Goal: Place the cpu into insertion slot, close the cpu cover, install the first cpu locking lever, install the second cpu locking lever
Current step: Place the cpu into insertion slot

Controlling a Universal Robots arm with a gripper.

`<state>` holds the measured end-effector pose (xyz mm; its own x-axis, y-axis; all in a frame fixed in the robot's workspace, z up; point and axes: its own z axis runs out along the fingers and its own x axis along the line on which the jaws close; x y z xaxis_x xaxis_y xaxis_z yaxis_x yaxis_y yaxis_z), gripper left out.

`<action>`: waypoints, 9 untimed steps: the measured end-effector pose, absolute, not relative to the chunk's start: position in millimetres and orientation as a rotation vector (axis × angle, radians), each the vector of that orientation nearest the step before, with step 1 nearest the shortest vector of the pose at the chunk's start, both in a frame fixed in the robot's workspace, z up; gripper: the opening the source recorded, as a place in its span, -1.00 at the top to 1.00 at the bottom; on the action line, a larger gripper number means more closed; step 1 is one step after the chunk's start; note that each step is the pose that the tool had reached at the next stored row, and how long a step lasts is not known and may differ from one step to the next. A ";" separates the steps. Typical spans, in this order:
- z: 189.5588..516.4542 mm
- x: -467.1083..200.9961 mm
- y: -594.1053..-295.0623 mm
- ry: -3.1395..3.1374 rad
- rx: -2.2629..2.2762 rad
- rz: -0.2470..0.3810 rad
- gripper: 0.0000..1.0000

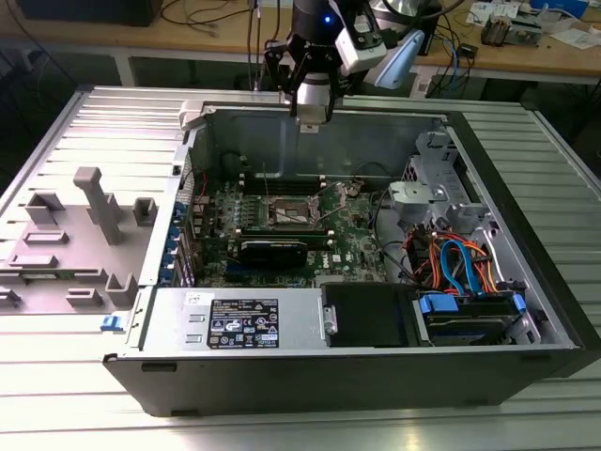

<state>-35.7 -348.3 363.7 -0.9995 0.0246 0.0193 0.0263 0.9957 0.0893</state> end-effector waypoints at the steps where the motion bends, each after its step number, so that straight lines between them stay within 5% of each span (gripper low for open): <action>1: 363.7 -35.7 -348.9 -3.120 -0.040 -0.140 -0.08; 9: 363.7 -35.8 -350.3 -3.120 -0.040 -0.140 -0.08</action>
